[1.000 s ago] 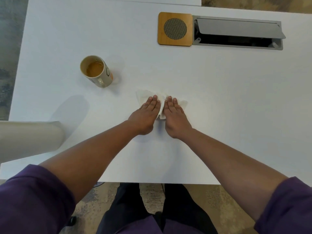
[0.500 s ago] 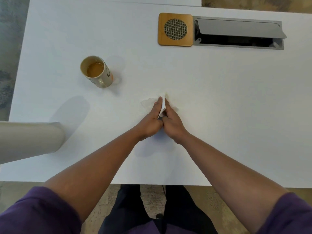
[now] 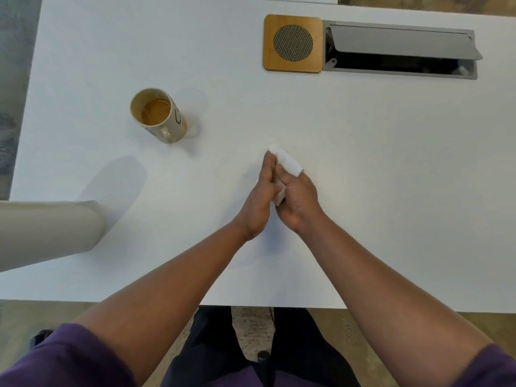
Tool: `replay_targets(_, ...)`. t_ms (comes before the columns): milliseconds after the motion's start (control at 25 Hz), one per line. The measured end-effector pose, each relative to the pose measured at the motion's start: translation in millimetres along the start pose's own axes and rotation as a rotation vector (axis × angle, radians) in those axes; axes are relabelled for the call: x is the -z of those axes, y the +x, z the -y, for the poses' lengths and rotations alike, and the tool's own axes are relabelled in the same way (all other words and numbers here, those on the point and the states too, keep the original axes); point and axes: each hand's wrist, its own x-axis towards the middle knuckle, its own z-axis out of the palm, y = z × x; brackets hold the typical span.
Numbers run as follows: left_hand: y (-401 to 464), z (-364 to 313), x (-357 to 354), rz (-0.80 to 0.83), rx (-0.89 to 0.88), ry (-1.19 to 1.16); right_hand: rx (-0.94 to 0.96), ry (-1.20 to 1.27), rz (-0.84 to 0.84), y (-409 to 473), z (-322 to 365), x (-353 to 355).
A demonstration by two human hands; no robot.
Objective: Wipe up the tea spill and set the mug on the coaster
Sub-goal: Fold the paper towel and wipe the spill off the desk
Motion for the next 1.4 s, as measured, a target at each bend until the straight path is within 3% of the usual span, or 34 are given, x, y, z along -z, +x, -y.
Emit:
replay_targets(160,0,8,19,-0.221,-0.151,0.060,0.205,-0.490,-0.162,13,29,5)
replay_targets(360,1,25,54,-0.474,-0.196,0.222,0.705,-1.294,-0.047,37,56,17)
replay_targets(440,-2,34,65,-0.500,-0.182,0.298,0.727,-1.628,0.035,48,54,20)
replay_targets(560,-7,44,75,-0.515,-0.172,0.373,0.570,-1.886,0.218,57,33,20)
replay_targets(960,-12,46,75,-0.490,-0.183,0.402,0.583,-2.022,0.315,30,-29,31)
replay_targets(1200,-13,48,78,-0.477,-0.212,0.408,0.522,-1.969,0.276,22,-37,27)
replay_targets(1280,-14,49,79,-0.476,-0.212,0.404,0.561,-1.894,0.233,24,-32,27)
replay_targets(1400,-14,50,80,-0.478,-0.202,0.393,0.637,-1.980,0.135,26,-28,34)
